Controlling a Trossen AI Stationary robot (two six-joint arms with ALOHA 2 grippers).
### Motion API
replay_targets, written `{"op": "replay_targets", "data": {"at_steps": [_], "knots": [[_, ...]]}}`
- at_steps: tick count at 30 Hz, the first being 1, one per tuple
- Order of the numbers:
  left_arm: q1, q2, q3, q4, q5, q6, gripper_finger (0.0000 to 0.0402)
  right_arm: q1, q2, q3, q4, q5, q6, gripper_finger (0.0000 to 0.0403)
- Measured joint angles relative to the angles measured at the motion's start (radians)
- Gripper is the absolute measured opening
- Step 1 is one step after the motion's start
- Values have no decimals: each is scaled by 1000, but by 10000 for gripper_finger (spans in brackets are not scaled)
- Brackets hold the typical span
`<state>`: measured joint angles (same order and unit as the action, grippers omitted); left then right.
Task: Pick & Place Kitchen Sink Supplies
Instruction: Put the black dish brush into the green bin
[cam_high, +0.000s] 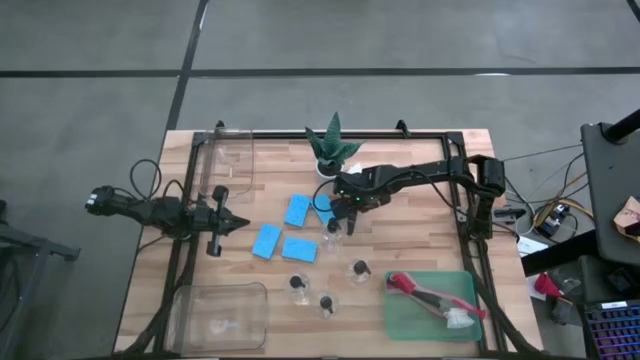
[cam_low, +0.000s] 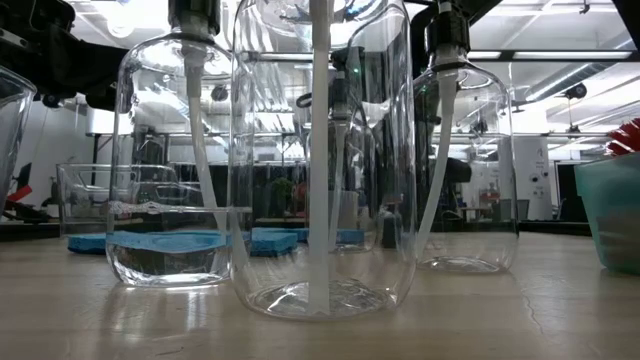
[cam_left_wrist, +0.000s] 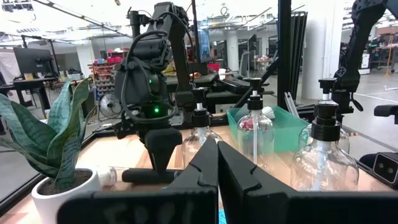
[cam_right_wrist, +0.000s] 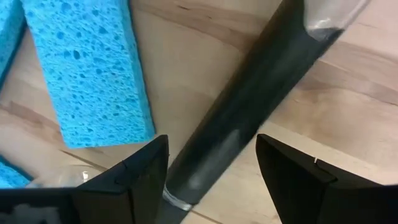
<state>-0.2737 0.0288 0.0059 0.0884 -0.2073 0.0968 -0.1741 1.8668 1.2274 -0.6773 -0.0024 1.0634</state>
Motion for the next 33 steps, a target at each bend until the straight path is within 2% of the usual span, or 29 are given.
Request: {"op": "replay_targets", "data": {"at_steps": [15,19,26,33], "knots": [[0,0,0,0,0,0,0,1,65,-13,12,-20,-29,224],[0,0,0,0,0,0,0,4,66,-13,-1,-19,-74,196],[0,0,0,0,0,0,0,9,37,-20,-91,-29,-126,115],[0,1,0,-1,0,0,0,15,-18,-19,-239,-35,-169,110]]}}
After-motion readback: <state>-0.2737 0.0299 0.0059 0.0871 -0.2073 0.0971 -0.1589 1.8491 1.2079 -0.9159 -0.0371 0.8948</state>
